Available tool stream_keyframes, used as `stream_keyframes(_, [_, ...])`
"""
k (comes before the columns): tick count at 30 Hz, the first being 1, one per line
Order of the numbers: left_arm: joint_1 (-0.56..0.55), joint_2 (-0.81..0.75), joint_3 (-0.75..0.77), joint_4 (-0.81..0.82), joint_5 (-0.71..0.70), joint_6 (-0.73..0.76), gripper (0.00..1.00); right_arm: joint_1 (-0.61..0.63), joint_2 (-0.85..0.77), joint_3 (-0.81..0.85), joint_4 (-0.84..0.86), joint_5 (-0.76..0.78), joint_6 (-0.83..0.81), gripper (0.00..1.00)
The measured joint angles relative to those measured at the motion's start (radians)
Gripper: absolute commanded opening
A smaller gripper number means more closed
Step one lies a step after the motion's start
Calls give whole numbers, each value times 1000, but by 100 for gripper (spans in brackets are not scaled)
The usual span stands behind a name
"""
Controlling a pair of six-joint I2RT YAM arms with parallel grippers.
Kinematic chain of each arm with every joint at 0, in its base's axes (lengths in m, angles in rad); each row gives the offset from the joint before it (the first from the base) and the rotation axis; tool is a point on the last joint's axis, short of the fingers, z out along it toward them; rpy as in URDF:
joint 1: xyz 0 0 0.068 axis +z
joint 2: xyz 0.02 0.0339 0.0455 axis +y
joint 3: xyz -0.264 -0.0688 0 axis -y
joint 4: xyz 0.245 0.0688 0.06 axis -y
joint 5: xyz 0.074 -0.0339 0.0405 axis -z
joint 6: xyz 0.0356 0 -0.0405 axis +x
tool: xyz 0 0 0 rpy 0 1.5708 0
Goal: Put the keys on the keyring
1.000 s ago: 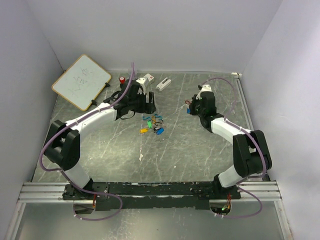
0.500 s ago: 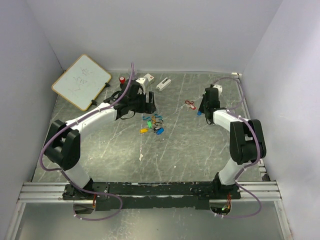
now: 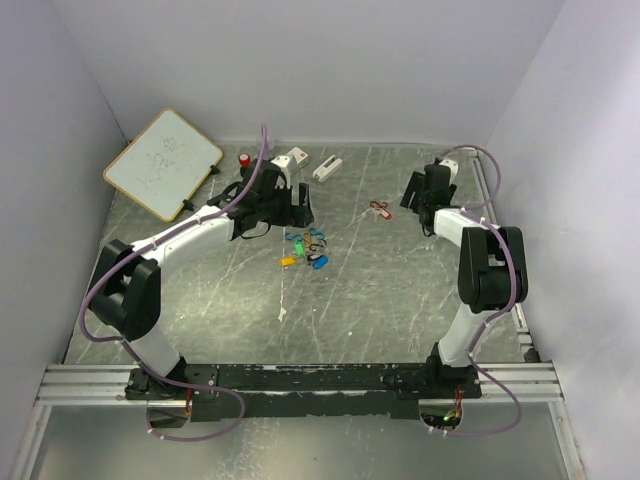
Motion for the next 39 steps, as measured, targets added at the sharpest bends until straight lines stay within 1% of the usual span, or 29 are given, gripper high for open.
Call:
stream_keyframes(3, [0,0,0,0,-3,-4,100,0,-23,-28,21,-30,-10,71])
stream_keyframes(5, [0,0,-2,3,-5,-7,100,1,-60,-65,31,-66,-16,67])
stream_keyframes(8, [0,0,-10,14,-6,-12,98,8,-135,-125,35,-169,-28,62])
stream_keyframes(10, [0,1,-14,16,-7,-18,97,25,-187,-156,38,-257,-36,60])
stream_keyframes(14, [0,14,-17,16,-17,-29,93,114,-246,-187,45,-403,-45,58])
stream_keyframes(19, [0,38,-27,9,-23,-33,88,270,-254,-222,49,-500,-51,55])
stream_keyframes(21, [0,39,-35,4,-22,-32,85,310,-254,-235,48,-520,-49,54])
stream_keyframes(23, [0,39,-45,3,-21,-29,82,325,-250,-237,48,-530,-46,54])
stream_keyframes(30, [0,39,-107,2,-6,-6,76,326,-245,-237,44,-530,-46,54])
stream_keyframes(33, [-2,39,-127,2,3,-3,73,326,-244,-237,42,-530,-46,53])
stream_keyframes(39, [-16,39,-134,5,7,5,70,326,-244,-237,42,-529,-46,53])
